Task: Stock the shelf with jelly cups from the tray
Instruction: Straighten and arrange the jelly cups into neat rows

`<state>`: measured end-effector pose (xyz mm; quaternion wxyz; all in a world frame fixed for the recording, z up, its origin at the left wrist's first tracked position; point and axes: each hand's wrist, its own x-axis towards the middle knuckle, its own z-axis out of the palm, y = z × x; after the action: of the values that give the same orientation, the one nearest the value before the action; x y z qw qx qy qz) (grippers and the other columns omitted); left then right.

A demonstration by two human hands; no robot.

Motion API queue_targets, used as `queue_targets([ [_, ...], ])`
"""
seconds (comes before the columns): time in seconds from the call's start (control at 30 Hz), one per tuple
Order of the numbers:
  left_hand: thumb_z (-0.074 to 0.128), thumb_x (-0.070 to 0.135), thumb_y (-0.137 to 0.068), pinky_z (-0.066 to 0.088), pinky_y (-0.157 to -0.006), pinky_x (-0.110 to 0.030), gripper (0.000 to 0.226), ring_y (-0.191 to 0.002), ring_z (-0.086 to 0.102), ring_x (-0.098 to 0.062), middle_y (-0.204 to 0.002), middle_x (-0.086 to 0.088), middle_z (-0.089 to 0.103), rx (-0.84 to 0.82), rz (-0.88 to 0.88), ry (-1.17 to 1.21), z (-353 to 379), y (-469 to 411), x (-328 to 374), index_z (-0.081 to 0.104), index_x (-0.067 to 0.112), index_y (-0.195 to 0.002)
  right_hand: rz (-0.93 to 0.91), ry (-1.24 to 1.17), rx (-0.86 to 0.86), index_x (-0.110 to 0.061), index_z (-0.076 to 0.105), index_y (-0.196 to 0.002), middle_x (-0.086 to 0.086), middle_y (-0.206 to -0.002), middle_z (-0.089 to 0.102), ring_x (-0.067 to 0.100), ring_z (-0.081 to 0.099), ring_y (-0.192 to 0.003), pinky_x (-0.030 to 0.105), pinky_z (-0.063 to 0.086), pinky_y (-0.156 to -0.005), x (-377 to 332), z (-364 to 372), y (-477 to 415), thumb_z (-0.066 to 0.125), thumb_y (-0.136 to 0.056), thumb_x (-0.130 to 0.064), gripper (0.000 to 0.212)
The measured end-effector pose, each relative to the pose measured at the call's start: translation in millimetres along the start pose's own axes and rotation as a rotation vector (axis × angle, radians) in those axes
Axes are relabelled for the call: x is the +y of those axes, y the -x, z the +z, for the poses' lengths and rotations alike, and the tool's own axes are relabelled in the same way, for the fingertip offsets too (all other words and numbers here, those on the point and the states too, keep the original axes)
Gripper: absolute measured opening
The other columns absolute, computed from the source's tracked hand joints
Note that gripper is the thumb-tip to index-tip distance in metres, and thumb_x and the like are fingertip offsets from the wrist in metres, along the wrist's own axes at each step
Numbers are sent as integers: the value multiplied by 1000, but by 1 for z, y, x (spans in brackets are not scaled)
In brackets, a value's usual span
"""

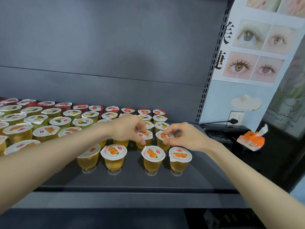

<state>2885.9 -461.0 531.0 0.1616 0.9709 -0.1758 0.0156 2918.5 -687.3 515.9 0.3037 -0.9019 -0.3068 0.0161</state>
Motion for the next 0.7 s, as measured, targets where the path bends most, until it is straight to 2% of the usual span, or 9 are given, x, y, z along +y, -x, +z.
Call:
queue_targets([
  [0.1, 74, 38, -77, 52, -80, -25, 41, -97, 59, -13, -109, 3, 63, 18, -7, 7, 0, 1, 1, 64, 17, -112, 3, 4, -14, -21, 69, -105, -9, -104, 65, 3, 61, -82, 27, 52, -79, -3, -2, 0, 72, -82, -31, 25],
  [0.37, 72, 39, -78, 55, -78, -37, 38, -88, 61, -19, -98, -6, 66, 54, -22, 9, 4, 4, 6, 65, 11, -104, 21, 54, -47, -21, 69, -108, -6, -113, 65, 9, 62, -92, 28, 52, -84, -8, -5, 1, 70, -84, -29, 25],
  [0.53, 70, 37, -81, 54, -77, -36, 37, -86, 61, -20, -94, -7, 66, 38, -9, 8, 3, 8, 9, 66, 10, -106, 13, 82, -65, -21, 68, -113, -8, -118, 63, 0, 57, -88, 20, 46, -80, -10, -5, 0, 67, -87, -27, 27],
  [0.7, 67, 36, -83, 54, -78, -35, 37, -87, 61, -18, -96, -6, 66, 26, 3, -4, 2, 9, 10, 66, 10, -110, 30, 91, -78, -23, 67, -116, -7, -125, 60, 8, 58, -97, 25, 49, -85, -11, -5, 2, 65, -88, -27, 28],
])
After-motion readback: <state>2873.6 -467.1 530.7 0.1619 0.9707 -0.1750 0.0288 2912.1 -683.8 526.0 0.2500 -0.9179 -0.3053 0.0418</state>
